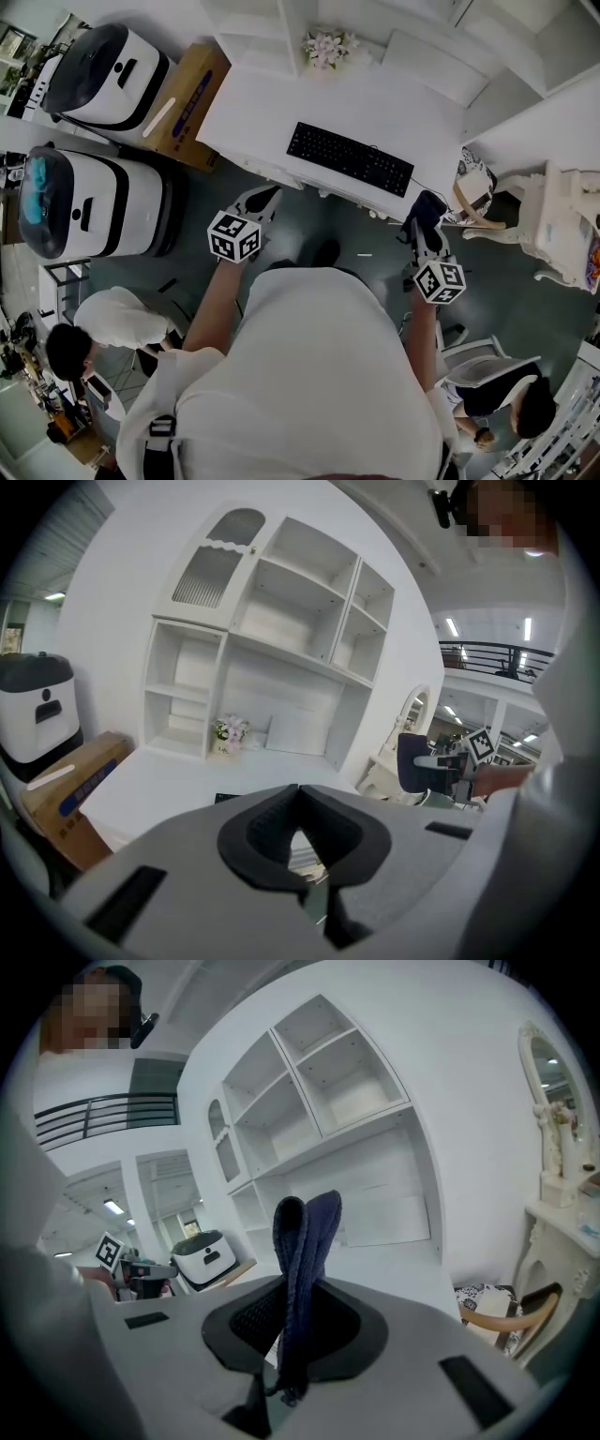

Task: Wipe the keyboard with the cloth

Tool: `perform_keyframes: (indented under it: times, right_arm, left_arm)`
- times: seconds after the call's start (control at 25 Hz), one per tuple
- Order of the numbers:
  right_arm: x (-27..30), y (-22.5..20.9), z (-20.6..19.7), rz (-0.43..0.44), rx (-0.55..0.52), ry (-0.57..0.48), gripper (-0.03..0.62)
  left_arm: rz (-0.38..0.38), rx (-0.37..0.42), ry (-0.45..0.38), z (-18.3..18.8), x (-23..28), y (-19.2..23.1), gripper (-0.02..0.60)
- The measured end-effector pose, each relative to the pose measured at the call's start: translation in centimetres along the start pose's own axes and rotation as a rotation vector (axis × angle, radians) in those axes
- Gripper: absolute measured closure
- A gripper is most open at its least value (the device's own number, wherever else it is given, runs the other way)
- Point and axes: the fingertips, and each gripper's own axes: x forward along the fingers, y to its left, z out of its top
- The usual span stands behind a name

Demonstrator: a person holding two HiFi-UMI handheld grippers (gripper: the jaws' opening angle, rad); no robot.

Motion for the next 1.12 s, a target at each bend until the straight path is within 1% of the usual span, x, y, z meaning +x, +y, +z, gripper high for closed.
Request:
perform_keyframes:
  times: [0.24,0.52,0.8,1.12]
  right_arm:
    - [1.4,-2.6,0.4,0.012,0.006,0.023,0.530]
    - [2.5,-3.5,0.0,0.025,0.016,0.048,0.530]
    - [2.9,-4.5,-0.4,0.011,0.024,0.075,0.530]
    - [4.5,-5.0,-0.9,-0.007,0.042,0.104,0.531]
  left_arm:
    - [0.025,0.016,0.025,0.3,2.0,-0.3,0.574]
    - [0.032,0.014,0.041,0.5,3.5,-0.3,0.574]
    - [0.035,0.004,0.057,0.0,4.5,-0.3,0.574]
    - [0.024,0.004,0.086,-0.2,6.1,0.8,0.574]
